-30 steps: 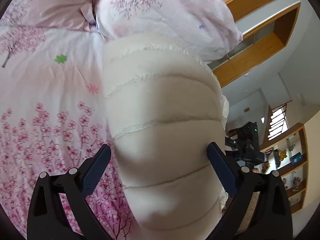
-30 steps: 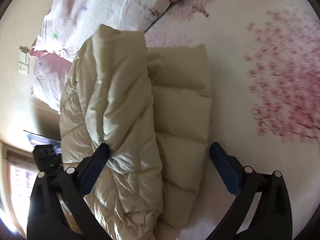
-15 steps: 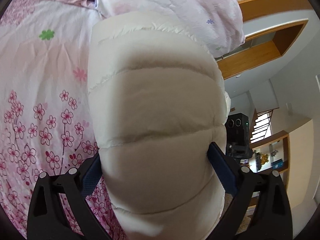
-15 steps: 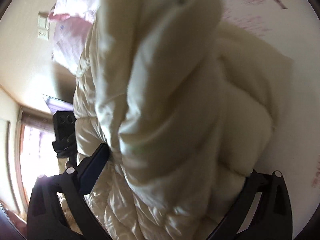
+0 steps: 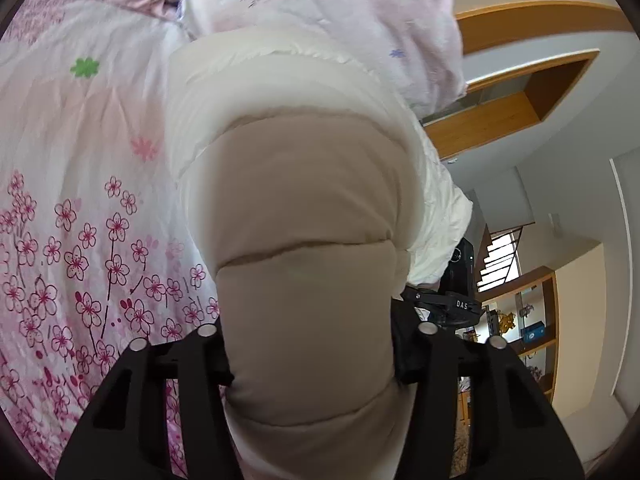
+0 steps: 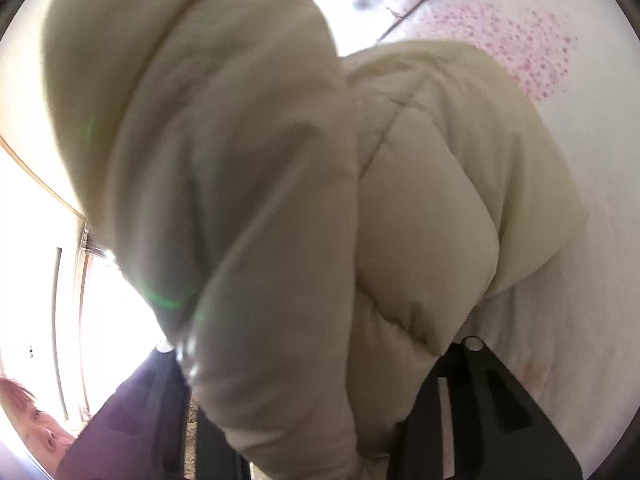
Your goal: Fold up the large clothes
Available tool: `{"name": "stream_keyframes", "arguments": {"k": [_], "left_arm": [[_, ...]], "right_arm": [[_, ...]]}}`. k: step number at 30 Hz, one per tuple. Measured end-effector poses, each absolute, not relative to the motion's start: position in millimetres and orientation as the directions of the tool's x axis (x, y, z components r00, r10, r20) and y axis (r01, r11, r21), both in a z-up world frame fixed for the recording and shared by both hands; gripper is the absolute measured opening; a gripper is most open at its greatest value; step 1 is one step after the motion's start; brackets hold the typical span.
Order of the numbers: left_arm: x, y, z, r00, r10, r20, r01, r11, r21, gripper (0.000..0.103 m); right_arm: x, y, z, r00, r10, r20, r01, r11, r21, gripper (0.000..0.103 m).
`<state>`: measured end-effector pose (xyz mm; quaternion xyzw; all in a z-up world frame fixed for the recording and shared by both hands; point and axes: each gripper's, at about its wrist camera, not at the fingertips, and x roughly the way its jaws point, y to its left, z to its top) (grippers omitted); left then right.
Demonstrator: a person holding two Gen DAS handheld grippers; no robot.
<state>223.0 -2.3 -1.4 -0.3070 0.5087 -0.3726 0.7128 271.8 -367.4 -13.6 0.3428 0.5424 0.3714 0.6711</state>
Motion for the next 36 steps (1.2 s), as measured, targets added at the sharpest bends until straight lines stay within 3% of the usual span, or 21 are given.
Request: {"name": "stream_keyframes", "arguments": {"k": [11, 23, 28, 33, 36], "left_arm": [[208.7, 56.7, 46.2, 0.346, -0.813, -0.468, 0.256, 0.562, -0.787, 0.049], [227.9, 126.1, 33.5, 0.442, -0.701, -0.56, 0.129, 0.668, -0.733, 0.049], [238.2, 134.4, 12.0, 0.425, -0.685, -0.591, 0.09, 0.682, -0.726, 0.055], [241.7, 130.3, 2.1, 0.415, -0.664, -0.622, 0.078, 0.707, -0.703, 0.066], [243.0, 131.0, 1.1, 0.412, -0.65, -0.638, 0.069, 0.721, -0.69, 0.073]], "right_arm": [[288.9, -300.6, 28.3, 0.097, 0.888, -0.45, -0.269, 0.459, 0.847, 0.025], [315.6, -239.9, -2.4, 0.08, 0.878, -0.471, -0.278, 0.473, 0.836, 0.027], [311.4, -235.1, -26.6, 0.082, 0.864, -0.497, -0.201, 0.503, 0.841, 0.042], [311.0, -244.6, -35.9, 0.123, 0.816, -0.564, -0.147, 0.577, 0.803, 0.071], [292.6, -256.9, -24.1, 0.19, 0.748, -0.636, -0.132, 0.661, 0.738, 0.078]]}}
